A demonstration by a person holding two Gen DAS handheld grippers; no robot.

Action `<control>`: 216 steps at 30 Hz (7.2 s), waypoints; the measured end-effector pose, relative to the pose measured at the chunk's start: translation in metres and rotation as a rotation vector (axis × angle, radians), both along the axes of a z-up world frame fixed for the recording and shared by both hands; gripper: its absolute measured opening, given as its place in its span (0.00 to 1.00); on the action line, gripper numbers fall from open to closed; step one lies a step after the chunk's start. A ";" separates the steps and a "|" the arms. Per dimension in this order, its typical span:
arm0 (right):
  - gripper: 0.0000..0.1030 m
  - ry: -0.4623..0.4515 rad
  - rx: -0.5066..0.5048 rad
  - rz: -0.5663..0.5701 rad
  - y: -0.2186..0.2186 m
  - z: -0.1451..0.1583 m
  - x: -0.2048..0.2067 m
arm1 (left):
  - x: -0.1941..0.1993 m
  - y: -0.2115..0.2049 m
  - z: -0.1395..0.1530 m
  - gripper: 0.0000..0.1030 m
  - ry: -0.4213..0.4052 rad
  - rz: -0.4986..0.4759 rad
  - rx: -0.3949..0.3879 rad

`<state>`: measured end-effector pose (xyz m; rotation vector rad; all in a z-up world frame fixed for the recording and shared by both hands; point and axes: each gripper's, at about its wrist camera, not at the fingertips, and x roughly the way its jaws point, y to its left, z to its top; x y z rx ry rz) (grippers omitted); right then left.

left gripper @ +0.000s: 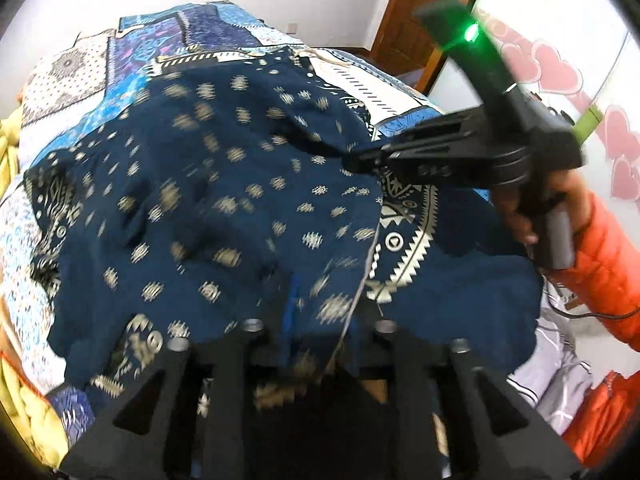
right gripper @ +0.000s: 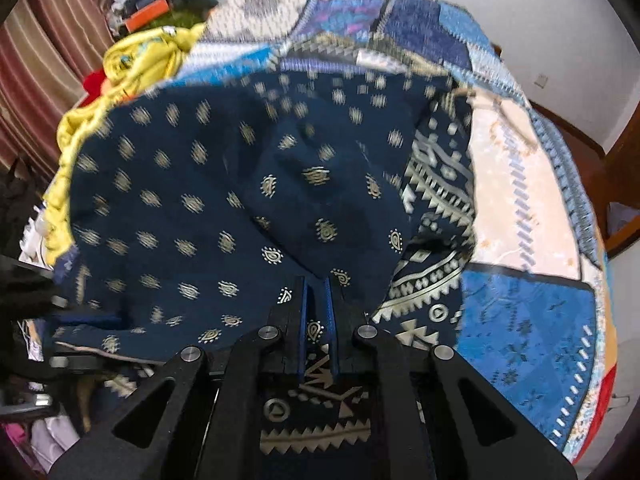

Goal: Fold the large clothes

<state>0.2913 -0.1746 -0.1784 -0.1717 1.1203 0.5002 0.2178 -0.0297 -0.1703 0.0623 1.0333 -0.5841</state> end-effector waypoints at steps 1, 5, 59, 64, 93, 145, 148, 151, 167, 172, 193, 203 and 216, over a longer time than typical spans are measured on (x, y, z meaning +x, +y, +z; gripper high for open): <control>0.07 0.000 -0.001 0.001 -0.002 -0.002 0.000 | -0.003 0.004 0.002 0.38 -0.006 0.005 -0.002; 0.07 -0.016 -0.034 0.009 -0.010 -0.002 -0.003 | -0.014 0.020 0.014 0.53 -0.053 0.042 0.042; 0.22 0.012 0.197 -0.110 -0.029 -0.011 0.181 | 0.220 0.215 -0.072 0.13 -0.002 0.570 0.044; 0.19 -0.099 0.101 -0.087 -0.005 0.005 0.191 | 0.224 0.217 -0.045 0.12 -0.106 0.612 0.086; 0.62 -0.221 -0.114 -0.170 -0.002 0.020 0.221 | 0.261 0.230 -0.046 0.36 -0.102 0.644 0.210; 0.65 0.113 0.217 -0.113 -0.087 -0.001 -0.095 | -0.068 0.186 -0.070 0.67 0.279 0.580 -0.213; 0.54 0.111 0.247 -0.119 -0.089 -0.004 -0.093 | -0.073 0.179 -0.073 0.67 0.305 0.563 -0.259; 0.38 0.114 0.277 -0.123 -0.089 -0.003 -0.089 | -0.073 0.173 -0.071 0.52 0.283 0.570 -0.247; 0.13 0.015 0.296 -0.005 -0.064 0.041 -0.064 | -0.049 0.147 0.006 0.13 -0.007 0.534 -0.113; 0.13 -0.059 0.300 0.011 -0.054 0.069 -0.042 | -0.031 0.156 0.044 0.08 -0.123 0.534 -0.114; 0.07 -0.253 0.140 -0.095 0.008 0.077 0.184 | 0.217 0.226 0.035 0.02 -0.214 0.676 -0.041; 0.07 -0.164 0.222 -0.134 -0.017 0.064 0.198 | 0.251 0.240 -0.011 0.02 -0.125 0.715 0.082; 0.07 -0.213 -0.110 0.114 0.048 0.016 0.126 | 0.182 0.239 0.010 0.53 -0.165 0.647 0.147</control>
